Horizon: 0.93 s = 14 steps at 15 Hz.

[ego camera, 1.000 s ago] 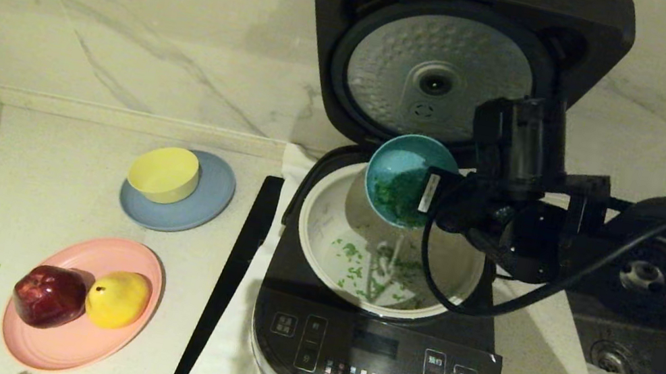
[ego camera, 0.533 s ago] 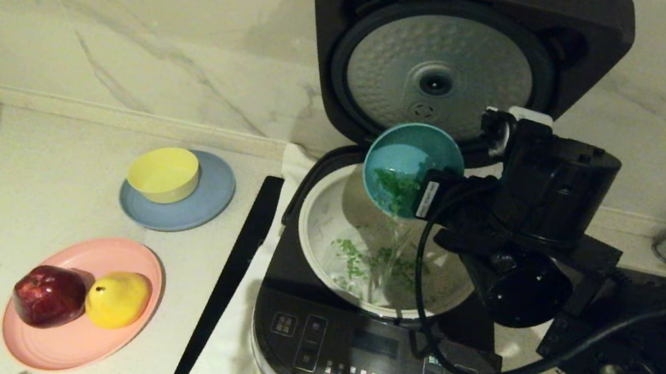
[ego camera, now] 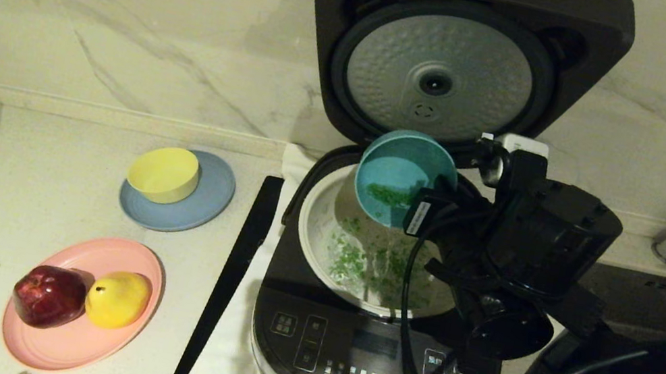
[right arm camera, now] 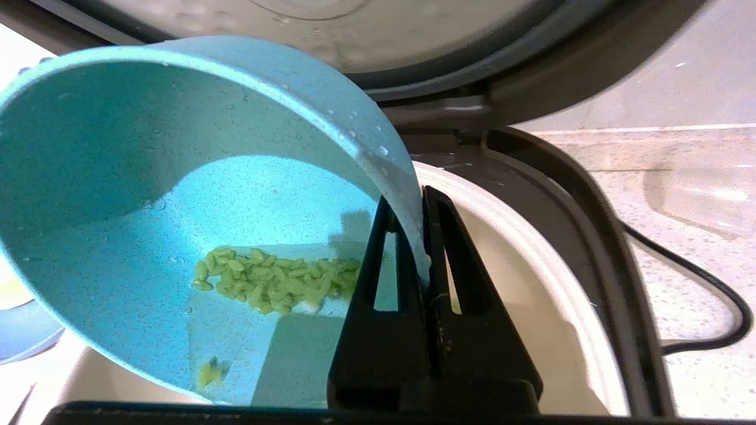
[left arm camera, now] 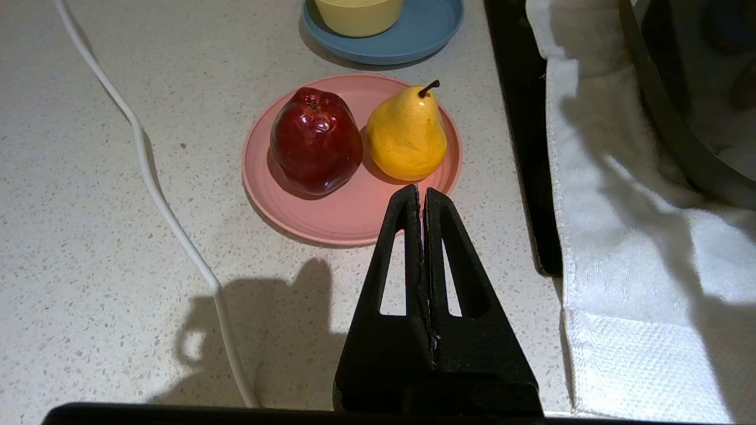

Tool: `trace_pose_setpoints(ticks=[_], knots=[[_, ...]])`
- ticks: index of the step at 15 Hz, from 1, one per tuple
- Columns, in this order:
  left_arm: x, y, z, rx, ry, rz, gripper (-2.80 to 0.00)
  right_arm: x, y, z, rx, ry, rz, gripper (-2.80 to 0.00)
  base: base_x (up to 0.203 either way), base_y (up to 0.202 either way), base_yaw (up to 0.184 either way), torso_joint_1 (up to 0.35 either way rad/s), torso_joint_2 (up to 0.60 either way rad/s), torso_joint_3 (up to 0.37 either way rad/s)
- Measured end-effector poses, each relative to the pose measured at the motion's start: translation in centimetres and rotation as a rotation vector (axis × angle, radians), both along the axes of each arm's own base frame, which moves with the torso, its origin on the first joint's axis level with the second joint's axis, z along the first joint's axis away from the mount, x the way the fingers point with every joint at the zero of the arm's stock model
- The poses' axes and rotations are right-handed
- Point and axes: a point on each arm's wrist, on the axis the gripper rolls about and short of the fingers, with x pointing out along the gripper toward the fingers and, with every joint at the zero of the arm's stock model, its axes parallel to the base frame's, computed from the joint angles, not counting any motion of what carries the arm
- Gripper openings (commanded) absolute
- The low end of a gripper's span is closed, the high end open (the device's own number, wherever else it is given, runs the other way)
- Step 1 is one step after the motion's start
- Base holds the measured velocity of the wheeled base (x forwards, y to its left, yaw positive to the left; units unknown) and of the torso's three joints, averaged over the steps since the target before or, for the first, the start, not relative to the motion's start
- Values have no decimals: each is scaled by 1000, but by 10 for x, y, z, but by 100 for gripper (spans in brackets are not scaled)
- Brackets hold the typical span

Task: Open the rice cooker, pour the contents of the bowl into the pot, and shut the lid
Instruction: Pour the water from the bowl into the rice cooker

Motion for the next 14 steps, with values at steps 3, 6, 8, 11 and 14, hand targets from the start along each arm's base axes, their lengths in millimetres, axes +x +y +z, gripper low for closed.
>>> trace_pose_setpoints(ticks=[3, 6, 8, 11, 14], knots=[[0, 0, 0, 0, 0, 0, -280, -3, -4, -7, 0, -32, -6, -280, 0, 0, 0, 0, 0, 0], [0, 0, 0, 0, 0, 0, -280, -9, -2, -12, -3, -52, 7, -280, 0, 0, 0, 0, 0, 0], [0, 0, 0, 0, 0, 0, -280, -8, 0, -17, -14, -44, 10, -280, 0, 0, 0, 0, 0, 0], [0, 0, 0, 0, 0, 0, -280, -8, 2, -22, -28, -53, 9, -280, 0, 0, 0, 0, 0, 0], [0, 0, 0, 0, 0, 0, -280, -9, 1, -14, -36, -77, 2, -280, 0, 0, 0, 0, 0, 0]])
